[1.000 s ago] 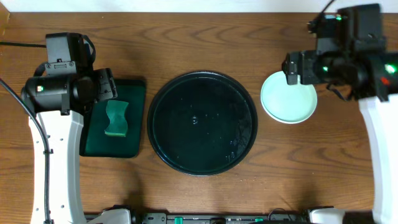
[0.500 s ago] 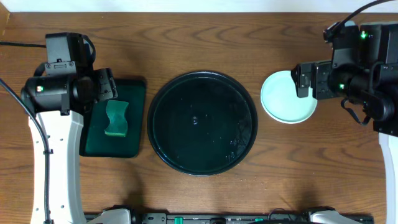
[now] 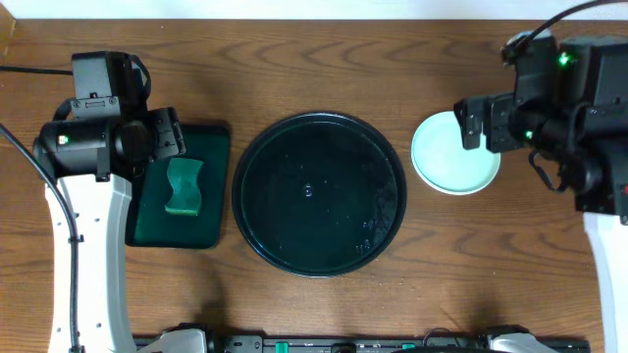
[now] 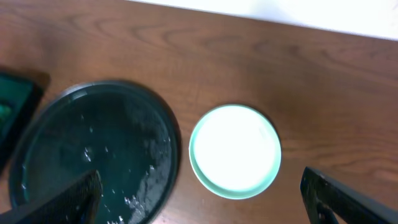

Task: Clean dirty plates on tray and stack at the side

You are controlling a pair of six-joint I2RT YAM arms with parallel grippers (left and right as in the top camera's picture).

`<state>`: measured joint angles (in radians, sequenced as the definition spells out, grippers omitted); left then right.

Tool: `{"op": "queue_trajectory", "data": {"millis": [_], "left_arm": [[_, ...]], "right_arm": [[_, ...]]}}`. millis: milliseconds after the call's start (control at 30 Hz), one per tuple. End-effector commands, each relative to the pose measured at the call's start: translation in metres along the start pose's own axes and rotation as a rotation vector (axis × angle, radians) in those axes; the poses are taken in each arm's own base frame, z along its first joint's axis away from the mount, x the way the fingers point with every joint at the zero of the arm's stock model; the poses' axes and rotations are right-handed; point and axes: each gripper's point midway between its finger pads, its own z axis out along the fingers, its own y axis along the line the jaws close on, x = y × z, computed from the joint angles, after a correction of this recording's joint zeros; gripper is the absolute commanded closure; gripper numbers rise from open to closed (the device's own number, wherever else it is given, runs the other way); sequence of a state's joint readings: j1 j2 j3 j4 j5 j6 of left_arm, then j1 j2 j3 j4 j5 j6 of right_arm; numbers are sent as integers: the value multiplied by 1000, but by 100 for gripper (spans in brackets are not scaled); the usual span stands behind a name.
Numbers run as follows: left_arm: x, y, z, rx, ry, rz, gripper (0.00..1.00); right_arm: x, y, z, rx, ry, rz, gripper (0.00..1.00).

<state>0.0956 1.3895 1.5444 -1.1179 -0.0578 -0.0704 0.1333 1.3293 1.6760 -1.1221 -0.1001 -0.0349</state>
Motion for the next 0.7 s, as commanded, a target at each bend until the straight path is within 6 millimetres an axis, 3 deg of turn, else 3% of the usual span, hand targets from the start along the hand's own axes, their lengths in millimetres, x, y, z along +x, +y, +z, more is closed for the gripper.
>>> {"op": "queue_trajectory", "data": {"millis": [0, 233, 433, 667], "left_arm": [[-1, 1, -1, 1, -6, 4, 28], [-1, 1, -1, 1, -6, 4, 28], [-1, 1, -1, 1, -6, 4, 28], [-1, 1, -1, 1, -6, 4, 28]], "right_arm": [[9, 6, -7, -5, -110, -122, 1], [52, -3, -8, 75, -408, -257, 1], [123, -3, 15, 123, -561, -342, 1], [166, -4, 37, 154, -709, -353, 1]]}}
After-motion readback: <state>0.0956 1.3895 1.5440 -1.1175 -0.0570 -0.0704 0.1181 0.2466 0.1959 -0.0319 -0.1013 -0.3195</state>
